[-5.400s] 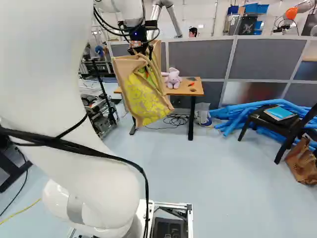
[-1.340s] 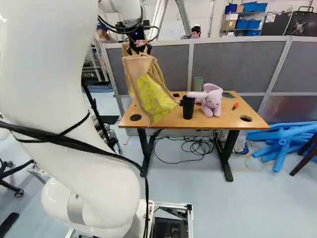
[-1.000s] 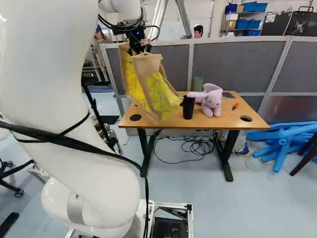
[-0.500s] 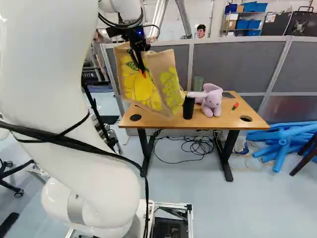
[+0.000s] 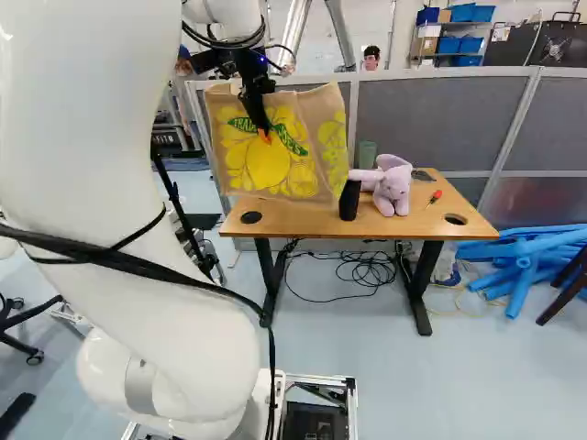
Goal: Pick up the bag on the ground and place it on the table
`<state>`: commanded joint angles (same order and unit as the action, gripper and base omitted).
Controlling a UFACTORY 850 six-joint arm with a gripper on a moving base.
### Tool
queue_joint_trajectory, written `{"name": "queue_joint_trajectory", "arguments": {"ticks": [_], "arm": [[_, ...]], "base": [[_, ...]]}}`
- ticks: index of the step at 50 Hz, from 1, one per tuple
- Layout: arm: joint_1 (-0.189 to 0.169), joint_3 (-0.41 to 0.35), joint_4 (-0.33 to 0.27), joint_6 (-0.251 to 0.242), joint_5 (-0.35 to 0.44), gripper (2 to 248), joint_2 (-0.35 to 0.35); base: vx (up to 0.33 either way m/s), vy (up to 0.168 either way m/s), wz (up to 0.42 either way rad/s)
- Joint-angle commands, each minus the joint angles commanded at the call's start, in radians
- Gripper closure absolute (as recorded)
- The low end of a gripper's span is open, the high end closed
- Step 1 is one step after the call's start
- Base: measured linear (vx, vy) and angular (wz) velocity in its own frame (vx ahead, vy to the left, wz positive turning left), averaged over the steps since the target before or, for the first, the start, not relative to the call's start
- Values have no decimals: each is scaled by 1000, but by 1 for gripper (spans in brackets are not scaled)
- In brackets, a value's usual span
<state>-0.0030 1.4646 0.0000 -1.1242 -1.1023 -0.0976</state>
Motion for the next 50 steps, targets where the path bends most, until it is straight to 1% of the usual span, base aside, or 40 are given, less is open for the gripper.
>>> {"name": "queue_joint_trajectory", "arguments": {"ticks": [32,38,50], "arm": [[0,0,0,-334,0,228,0],[0,0,0,-359,0,228,0],[0,0,0,-367,0,228,0]], "base": [[0,0,0],[0,0,0],[0,0,0]]}}
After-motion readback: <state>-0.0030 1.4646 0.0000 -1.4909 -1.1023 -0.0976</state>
